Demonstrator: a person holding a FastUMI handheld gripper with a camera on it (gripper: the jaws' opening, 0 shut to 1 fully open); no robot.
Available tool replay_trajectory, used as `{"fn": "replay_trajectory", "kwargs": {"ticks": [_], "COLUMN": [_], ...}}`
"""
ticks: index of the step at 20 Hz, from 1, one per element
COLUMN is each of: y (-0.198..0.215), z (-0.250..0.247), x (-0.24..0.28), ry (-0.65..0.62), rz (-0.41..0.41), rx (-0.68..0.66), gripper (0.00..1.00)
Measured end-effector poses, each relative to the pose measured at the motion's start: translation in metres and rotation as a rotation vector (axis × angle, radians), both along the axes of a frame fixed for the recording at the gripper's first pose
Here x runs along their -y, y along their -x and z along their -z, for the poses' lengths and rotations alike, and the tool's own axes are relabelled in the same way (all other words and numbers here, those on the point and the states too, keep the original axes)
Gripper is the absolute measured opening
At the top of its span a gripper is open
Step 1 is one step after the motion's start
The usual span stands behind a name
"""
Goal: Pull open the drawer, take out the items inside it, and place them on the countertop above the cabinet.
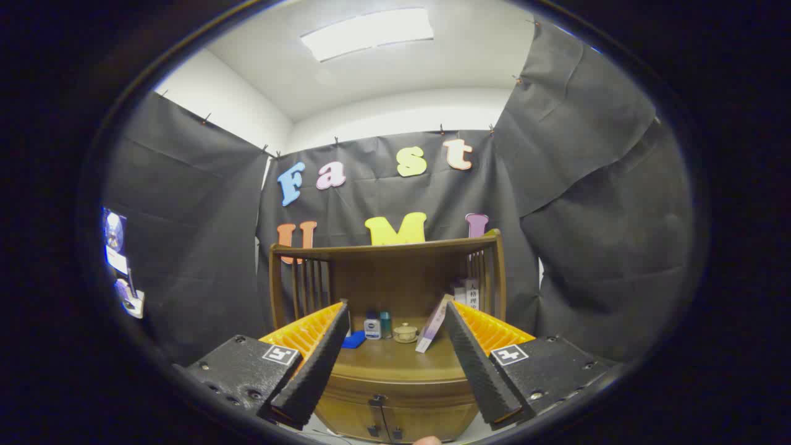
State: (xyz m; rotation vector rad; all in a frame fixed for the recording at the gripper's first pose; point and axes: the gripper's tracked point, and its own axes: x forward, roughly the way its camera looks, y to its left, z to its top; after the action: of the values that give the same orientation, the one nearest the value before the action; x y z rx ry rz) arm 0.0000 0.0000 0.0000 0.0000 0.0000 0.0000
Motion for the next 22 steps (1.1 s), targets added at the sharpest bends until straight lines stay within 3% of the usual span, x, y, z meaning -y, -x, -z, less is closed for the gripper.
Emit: {"fn": "replay_trajectory", "kwargs": {"ticks": [7, 12, 22], "y": [-0.008, -0.028, -0.094], "z": [0.017, 0.065, 0.238], "x": [0.014, 0.012, -0.026], "ry": [0.024, -0.006, -0.009], "rz": [0.040, 0.030, -0.031], "rx": [-0.015, -0.094, -0.313], "gripper": [0.98, 0.98, 0.98]}}
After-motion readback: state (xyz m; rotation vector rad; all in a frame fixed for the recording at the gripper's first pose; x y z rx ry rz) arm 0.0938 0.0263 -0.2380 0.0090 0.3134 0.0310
